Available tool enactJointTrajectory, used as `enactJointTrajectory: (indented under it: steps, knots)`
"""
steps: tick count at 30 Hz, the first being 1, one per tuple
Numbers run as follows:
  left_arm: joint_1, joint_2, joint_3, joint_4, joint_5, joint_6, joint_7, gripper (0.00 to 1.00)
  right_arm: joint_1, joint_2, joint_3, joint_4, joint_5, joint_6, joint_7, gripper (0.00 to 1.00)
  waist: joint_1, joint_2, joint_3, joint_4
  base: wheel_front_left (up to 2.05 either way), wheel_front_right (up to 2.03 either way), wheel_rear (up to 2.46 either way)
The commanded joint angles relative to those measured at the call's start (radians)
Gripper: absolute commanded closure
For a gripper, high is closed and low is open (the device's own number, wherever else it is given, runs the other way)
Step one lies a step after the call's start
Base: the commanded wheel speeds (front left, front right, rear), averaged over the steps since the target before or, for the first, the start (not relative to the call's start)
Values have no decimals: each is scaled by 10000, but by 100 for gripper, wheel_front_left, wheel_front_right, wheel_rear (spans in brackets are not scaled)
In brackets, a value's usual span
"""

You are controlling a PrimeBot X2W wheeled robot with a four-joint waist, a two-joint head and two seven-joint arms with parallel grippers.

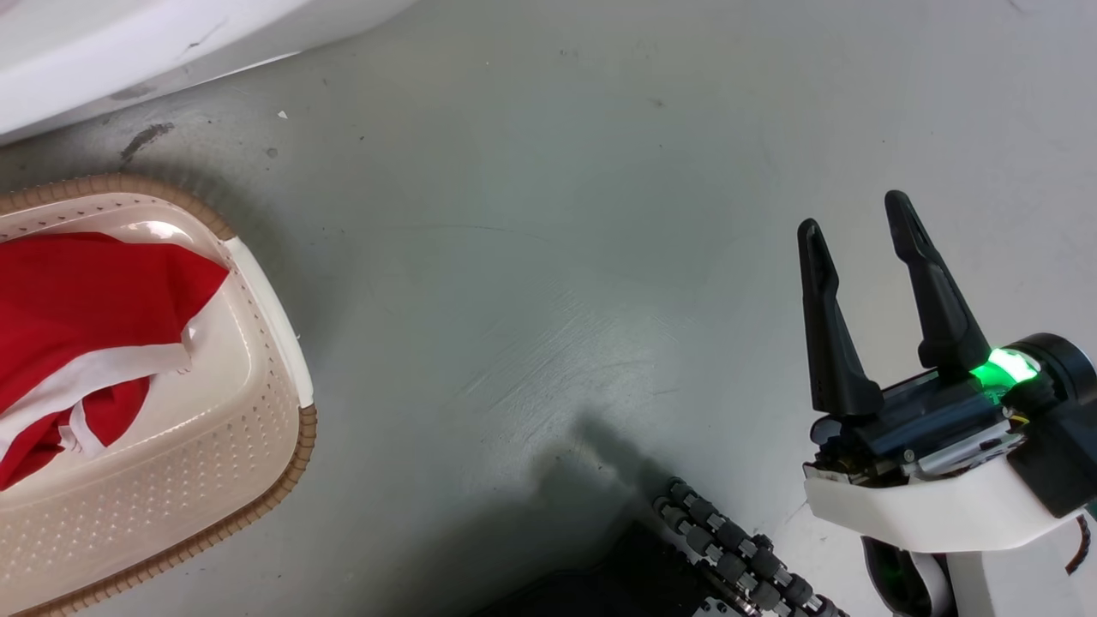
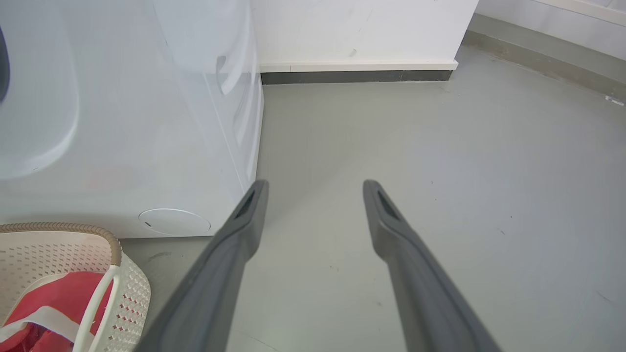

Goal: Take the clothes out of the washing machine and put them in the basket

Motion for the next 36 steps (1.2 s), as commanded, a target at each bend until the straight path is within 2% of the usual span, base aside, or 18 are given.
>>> enactJointTrajectory:
  steps: [1, 2, 3, 7, 14, 17, 18, 29, 36]
  knots:
    - [181, -64, -140, 324, -134, -14, 163, 0, 110, 28, 0, -73, 19, -10, -24, 0, -1, 0, 25, 14, 0, 0, 0]
    - [178, -119, -164, 410, -239, -17, 235, 60, 105, 28, -21, -88, 9, -10, -24, 0, -1, 0, 43, 24, 0, 0, 0]
    - [140, -184, -213, 443, -346, -20, 274, 100, 91, 28, -55, -102, 11, -10, -24, 0, -1, 0, 65, 37, 0, 0, 0]
    - [-11, -165, -408, 533, -537, -16, 86, 100, -41, 29, -163, -81, 25, -10, -24, 0, -1, 0, 128, 58, 0, 0, 0]
    - [-468, 274, -790, 512, -856, -8, -662, 100, -369, 28, -187, 51, 29, -10, -24, 0, -1, 0, 25, 28, 0, 0, 0]
    - [-561, 514, -901, 400, -1062, -7, -1176, 100, -546, 26, -174, 137, 10, -10, -24, 0, -1, 0, -88, -4, 0, 0, 0]
    - [-506, 698, -1106, 301, -1213, -9, -1728, 100, -760, 28, -178, 212, -55, -10, -24, 0, -1, 0, -276, -25, 0, 0, 0]
    - [1183, 134, -1836, 78, -2673, -14, -3944, 100, -865, 23, -900, 570, -972, -10, -24, 0, -1, 0, -1846, 1208, 0, 0, 0]
    - [3048, -284, -2643, -267, -3634, -15, -5338, 100, -772, 20, -1282, 840, -1527, -11, -24, 0, -1, 0, -3014, 2112, 0, 0, 0]
